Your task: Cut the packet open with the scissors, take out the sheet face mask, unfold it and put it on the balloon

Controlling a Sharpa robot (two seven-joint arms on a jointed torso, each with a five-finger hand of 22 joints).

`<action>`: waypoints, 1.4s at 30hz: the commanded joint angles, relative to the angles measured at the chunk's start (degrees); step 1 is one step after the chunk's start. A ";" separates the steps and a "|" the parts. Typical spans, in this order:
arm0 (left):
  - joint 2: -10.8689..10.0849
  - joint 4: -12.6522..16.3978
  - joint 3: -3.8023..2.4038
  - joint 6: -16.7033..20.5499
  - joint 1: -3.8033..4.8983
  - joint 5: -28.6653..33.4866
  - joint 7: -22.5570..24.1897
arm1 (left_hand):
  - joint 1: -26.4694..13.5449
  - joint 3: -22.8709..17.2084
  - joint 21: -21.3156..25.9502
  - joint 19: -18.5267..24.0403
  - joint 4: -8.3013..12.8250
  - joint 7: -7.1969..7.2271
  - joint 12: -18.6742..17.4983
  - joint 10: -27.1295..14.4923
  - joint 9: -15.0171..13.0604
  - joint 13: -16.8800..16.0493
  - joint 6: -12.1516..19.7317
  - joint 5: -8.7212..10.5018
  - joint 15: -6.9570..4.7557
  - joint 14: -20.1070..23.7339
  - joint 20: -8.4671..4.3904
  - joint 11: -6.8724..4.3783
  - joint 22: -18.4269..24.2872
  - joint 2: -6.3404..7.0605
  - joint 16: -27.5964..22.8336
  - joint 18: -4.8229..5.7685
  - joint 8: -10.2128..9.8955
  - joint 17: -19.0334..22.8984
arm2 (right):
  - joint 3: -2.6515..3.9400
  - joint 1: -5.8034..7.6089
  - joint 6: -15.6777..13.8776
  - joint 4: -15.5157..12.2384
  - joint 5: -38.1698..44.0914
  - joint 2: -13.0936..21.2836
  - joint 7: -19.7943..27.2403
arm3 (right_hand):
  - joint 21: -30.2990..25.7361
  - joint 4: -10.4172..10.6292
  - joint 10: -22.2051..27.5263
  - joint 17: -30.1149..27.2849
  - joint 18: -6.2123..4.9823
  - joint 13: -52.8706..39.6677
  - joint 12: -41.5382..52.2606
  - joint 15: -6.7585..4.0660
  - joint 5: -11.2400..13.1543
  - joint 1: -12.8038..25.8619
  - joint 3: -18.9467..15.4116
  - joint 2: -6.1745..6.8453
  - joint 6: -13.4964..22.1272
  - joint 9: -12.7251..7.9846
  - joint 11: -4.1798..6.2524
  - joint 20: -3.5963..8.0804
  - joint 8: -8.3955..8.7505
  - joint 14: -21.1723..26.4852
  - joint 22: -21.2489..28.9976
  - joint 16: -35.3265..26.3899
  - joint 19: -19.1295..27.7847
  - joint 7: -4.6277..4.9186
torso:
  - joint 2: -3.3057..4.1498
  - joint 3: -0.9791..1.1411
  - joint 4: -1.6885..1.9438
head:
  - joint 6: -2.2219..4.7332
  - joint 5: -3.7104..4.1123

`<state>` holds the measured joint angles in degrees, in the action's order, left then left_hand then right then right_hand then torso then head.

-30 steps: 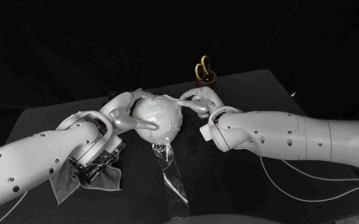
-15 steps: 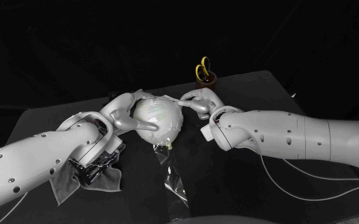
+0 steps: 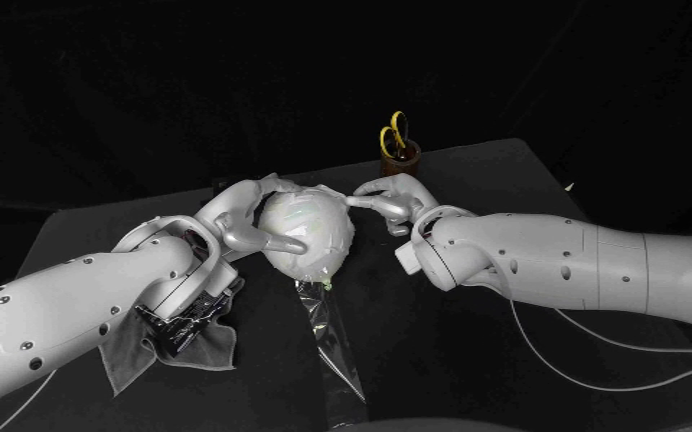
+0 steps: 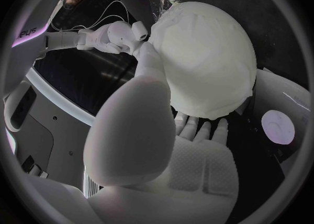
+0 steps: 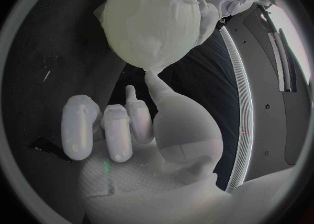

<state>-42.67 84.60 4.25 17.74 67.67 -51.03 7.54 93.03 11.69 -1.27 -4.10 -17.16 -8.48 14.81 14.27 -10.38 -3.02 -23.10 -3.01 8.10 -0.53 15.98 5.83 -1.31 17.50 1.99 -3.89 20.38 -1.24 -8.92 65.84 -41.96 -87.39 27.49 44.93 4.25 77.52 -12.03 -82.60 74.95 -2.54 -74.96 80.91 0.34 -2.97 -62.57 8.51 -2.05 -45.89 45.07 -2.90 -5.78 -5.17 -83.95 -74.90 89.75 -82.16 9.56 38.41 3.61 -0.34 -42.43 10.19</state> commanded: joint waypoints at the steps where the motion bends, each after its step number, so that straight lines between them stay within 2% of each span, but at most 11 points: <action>1: -0.06 0.40 0.12 -0.67 -0.15 1.70 1.39 | 0.42 0.40 0.21 0.32 -0.13 0.00 -0.11 0.18 0.08 0.00 0.02 -0.15 -0.02 0.07 0.09 0.23 0.10 0.21 -0.32 -0.98 -0.22 0.07 | 0.01 0.05 2.17 -0.53 0.22 0.79 0.02 | -0.33 0.31 -3.80 15.05 -0.48 -11.07 -0.36 0.46 0.22 0.18 -1.18 0.79 0.25 -0.56 -1.80 -0.61 0.47 -6.05 -10.75 0.25 0.19 0.08 | 0.01 -0.01 -0.01 | 0.25 -0.37; 14: -1.55 2.60 0.05 1.58 -0.18 7.33 4.87 | -0.44 0.26 0.19 0.31 -0.10 1.38 -1.08 -0.98 2.40 0.20 6.13 -0.12 1.21 0.01 0.51 -0.43 0.11 0.35 -0.25 -1.08 -5.11 0.00 | -0.01 0.08 0.53 -2.03 -1.05 3.76 3.42 | -1.24 1.01 -3.14 15.05 -0.78 -10.22 -1.98 0.48 0.22 -0.07 -3.22 0.38 -0.90 -1.53 -1.79 -1.04 0.75 -6.05 -10.47 0.25 0.74 0.00 | -0.06 -0.07 0.04 | 1.32 -2.13; 23: -3.69 4.41 -0.25 0.09 -0.15 13.53 6.02 | -0.56 0.68 0.19 0.33 -0.10 1.61 -1.47 -1.52 2.97 0.26 7.79 -0.11 1.77 0.00 0.61 -0.53 0.12 0.39 -0.24 -1.08 -6.37 -0.02 | -0.03 0.08 2.43 -3.59 -7.21 5.53 12.46 | -11.86 1.57 3.09 7.89 -3.11 -4.14 -14.60 0.49 0.20 -1.60 -5.83 -1.03 -2.82 -2.76 -1.52 -1.15 0.67 -2.23 -6.77 -4.91 7.65 -0.14 | -0.09 -0.15 0.00 | 2.47 -3.57; 25: -4.31 4.83 -0.36 -0.43 -0.15 15.22 6.44 | -0.60 0.73 0.18 0.32 -0.10 1.59 -1.46 -1.54 2.99 0.25 7.87 -0.11 1.91 -0.02 0.62 -0.53 0.12 0.39 -0.20 -1.09 -6.43 -0.05 | -0.04 0.07 3.06 -3.93 -8.48 5.85 14.33 | -25.19 1.32 12.60 -0.52 -5.63 4.27 -31.27 0.54 0.14 -2.70 -6.93 -1.64 -3.89 -3.36 -1.68 -1.25 0.53 3.79 -1.74 -12.32 16.64 -0.22 | -0.10 -0.14 0.01 | 2.80 -3.93; 28: -5.33 5.38 -0.52 -1.11 -0.14 18.29 7.48 | -0.65 0.96 0.17 0.28 -0.11 1.59 -1.48 -1.56 3.00 0.25 7.90 -0.10 2.00 -0.02 0.62 -0.51 0.11 0.40 -0.19 -1.09 -6.45 -0.06 | -0.06 0.06 3.87 -4.40 -10.03 6.34 16.68 | -39.03 0.53 20.14 -5.60 -7.83 12.93 -44.97 0.68 0.12 -4.64 -7.74 -3.02 -5.01 -4.25 -1.62 -1.51 0.56 7.92 4.21 -17.35 25.42 -0.21 | -0.07 -0.15 0.03 | 3.26 -4.36; 29: -5.69 5.51 -0.57 -1.22 -0.14 19.56 7.92 | -0.86 1.11 0.16 0.26 -0.10 1.53 -1.40 -1.51 2.98 0.22 7.93 -0.11 2.42 -0.08 0.65 -0.38 0.11 0.38 -0.08 -1.12 -6.46 -0.13 | -0.06 0.05 4.13 -4.53 -10.46 6.51 17.34 | -41.43 0.14 20.44 -12.79 -7.99 15.45 -46.84 0.70 0.10 -5.20 -8.47 -3.54 -5.44 -4.88 -1.48 -1.56 0.72 13.32 5.86 -24.66 26.34 -0.23 | -0.06 -0.16 0.04 | 3.44 -4.60; 33: -6.77 5.43 -0.70 -1.18 -0.14 23.70 9.38 | -0.89 0.73 0.15 0.23 -0.10 1.35 -0.90 -0.96 2.82 0.09 7.60 -0.12 2.65 -0.27 0.66 -0.26 0.10 0.34 0.40 -1.14 -6.19 -0.48 | -0.07 0.01 4.86 -4.84 -11.56 7.00 19.01 | -44.31 -0.70 21.83 -20.81 -7.94 19.77 -50.59 0.55 -0.04 -6.06 -9.38 -4.50 -6.24 -5.91 -1.33 -1.62 0.84 18.87 8.17 -33.64 27.10 -0.58 | -0.09 -0.19 0.05 | 3.92 -4.85; 34: -7.12 5.25 -0.72 -1.12 -0.14 25.45 10.04 | -0.90 0.66 0.13 0.17 -0.10 1.12 -0.59 -0.57 2.74 0.00 7.38 -0.13 2.80 -0.41 0.68 -0.11 0.08 0.33 0.70 -1.16 -6.02 -0.69 | -0.07 0.00 5.03 -4.94 -11.82 7.18 19.52 | -48.77 -2.12 19.94 -26.90 -8.23 28.42 -56.61 1.09 -0.51 -6.36 -11.47 -5.89 -7.30 -8.08 -1.62 -1.63 1.28 21.34 12.04 -41.78 27.74 -0.67 | -0.12 -0.20 0.06 | 4.09 -4.91; 36: -7.52 4.93 -0.74 -1.10 -0.14 28.45 11.34 | -0.87 0.42 0.10 0.09 -0.10 0.68 -0.20 -0.02 2.60 -0.11 7.00 -0.14 3.07 -0.58 0.72 0.15 0.06 0.31 0.99 -1.20 -5.76 -0.89 | -0.07 -0.03 5.23 -5.01 -12.16 7.41 20.12 | -50.68 -3.39 20.07 -28.75 -7.96 32.84 -59.70 1.15 0.33 -6.91 -12.65 -7.27 -8.10 -9.23 -1.49 -1.97 1.25 21.72 13.94 -44.41 27.54 -0.56 | -0.11 -0.20 0.03 | 4.18 -4.99; 40: -8.19 4.27 -0.75 -1.61 -0.15 37.05 15.84 | -0.18 -1.65 -0.22 -0.73 -0.11 -2.17 2.29 3.55 1.72 -0.76 4.41 -0.23 4.43 -2.02 0.98 2.70 -0.16 -0.20 3.20 -1.25 -4.03 -2.36 | -0.08 -0.10 5.64 -4.94 -12.76 7.80 21.08 | -55.25 -4.85 18.81 -33.29 -7.96 42.28 -65.46 1.86 0.37 -8.39 -16.06 -9.94 -9.10 -11.82 -2.19 -2.68 1.42 23.01 18.45 -50.98 27.77 -0.41 | -0.12 -0.20 -0.08 | 4.32 -5.59; 42: -8.43 3.86 -0.74 -2.00 -0.16 41.33 18.49 | -0.80 -5.05 -1.09 -2.89 0.07 -4.37 5.66 9.04 0.45 -1.59 0.45 -0.10 7.25 -5.61 1.11 4.85 -0.73 -2.44 6.81 -1.15 -1.48 -4.51 | -0.08 -0.19 5.89 -4.84 -13.07 7.96 21.54 | -57.21 -4.69 19.06 -35.36 -7.74 45.77 -67.73 2.23 0.20 -8.86 -17.86 -10.73 -9.18 -12.82 -2.82 -3.24 1.50 24.07 20.34 -54.22 28.20 -0.03 | -0.25 -0.24 -0.07 | 4.40 -5.67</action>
<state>-51.09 88.56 3.58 17.26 67.47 -20.45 19.14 92.26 7.42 -2.13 -6.42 -17.09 -8.53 19.67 21.99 -9.62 -4.41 -21.74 -3.01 14.81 -5.18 17.02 10.15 -1.89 15.75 7.96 -4.84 18.30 -5.25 -9.01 65.72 -38.18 -92.22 15.99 52.84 22.41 20.15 -16.86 -64.10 39.34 -10.18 -28.95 13.25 2.55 -2.86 -71.73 -9.66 -12.50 -55.10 32.13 -5.47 -8.95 -3.85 -60.15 -54.35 35.29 -53.80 9.41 38.28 3.41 -0.35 -38.14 4.76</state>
